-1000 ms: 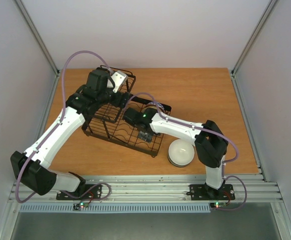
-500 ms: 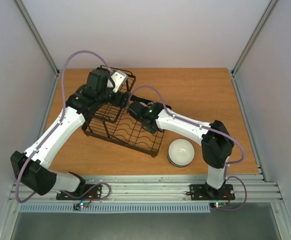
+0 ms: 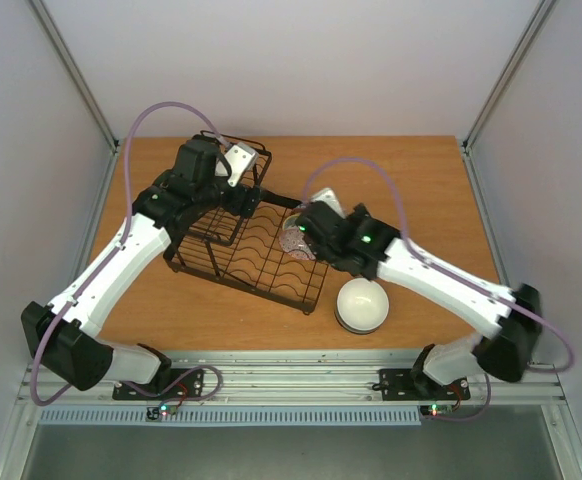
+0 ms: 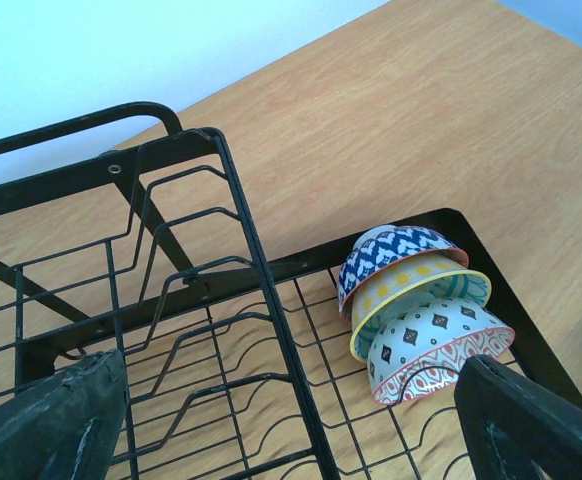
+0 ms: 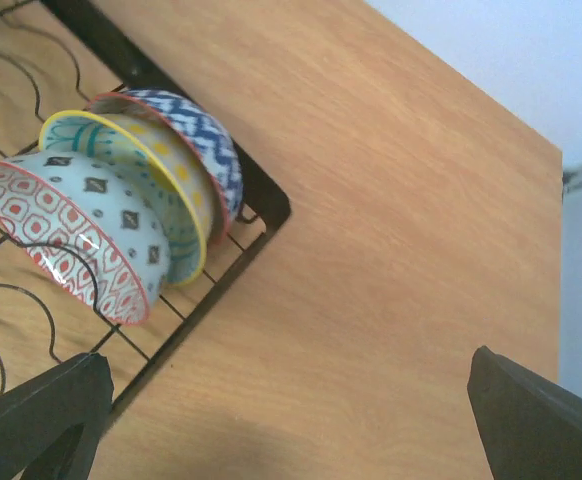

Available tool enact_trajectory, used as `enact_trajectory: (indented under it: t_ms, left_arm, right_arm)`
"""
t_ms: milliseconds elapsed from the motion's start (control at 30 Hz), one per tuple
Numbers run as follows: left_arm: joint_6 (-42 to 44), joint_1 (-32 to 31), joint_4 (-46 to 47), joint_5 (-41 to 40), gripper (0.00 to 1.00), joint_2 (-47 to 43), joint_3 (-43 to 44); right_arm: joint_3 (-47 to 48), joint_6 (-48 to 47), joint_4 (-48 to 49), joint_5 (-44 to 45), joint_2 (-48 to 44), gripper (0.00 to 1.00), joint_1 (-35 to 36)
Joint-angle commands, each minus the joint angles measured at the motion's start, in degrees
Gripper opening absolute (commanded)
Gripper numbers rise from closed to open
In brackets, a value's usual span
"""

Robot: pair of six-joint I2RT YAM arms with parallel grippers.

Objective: Load the bowls into the dish rack

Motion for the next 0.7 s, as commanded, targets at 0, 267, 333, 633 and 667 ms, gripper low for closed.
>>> enact_trajectory:
  t_ms: [0, 267, 333, 633, 667]
  left_arm:
    - [-0.08, -0.15, 1.04, 1.36, 0.9, -0.42, 0.1]
    - [-0.35, -0.15, 0.53, 3.61, 0.9, 0.58, 0.28]
    - [-0.43, -0.15, 0.38, 3.98, 0.9, 1.03, 0.38]
    - [-1.14, -0.11, 0.11, 4.93, 0.9, 1.31, 0.58]
    - [-1.19, -0.15, 0.08, 5.07, 0.9, 1.39, 0.62]
  right_arm:
    - [-9.31, 16.3, 2.0, -1.82, -12.17, 0.99, -0.21]
    - [-12.49, 38.73, -23.0, -4.93, -19.31, 0.72, -0.22]
    - [-14.2, 40.24, -24.68, -7.42, -19.58, 0.63, -0.21]
    - [-22.09, 46.18, -23.7, -13.42, -21.37, 0.59, -1.45]
    - [-22.94, 46.49, -23.12, -13.84, -21.51, 0.58, -1.65]
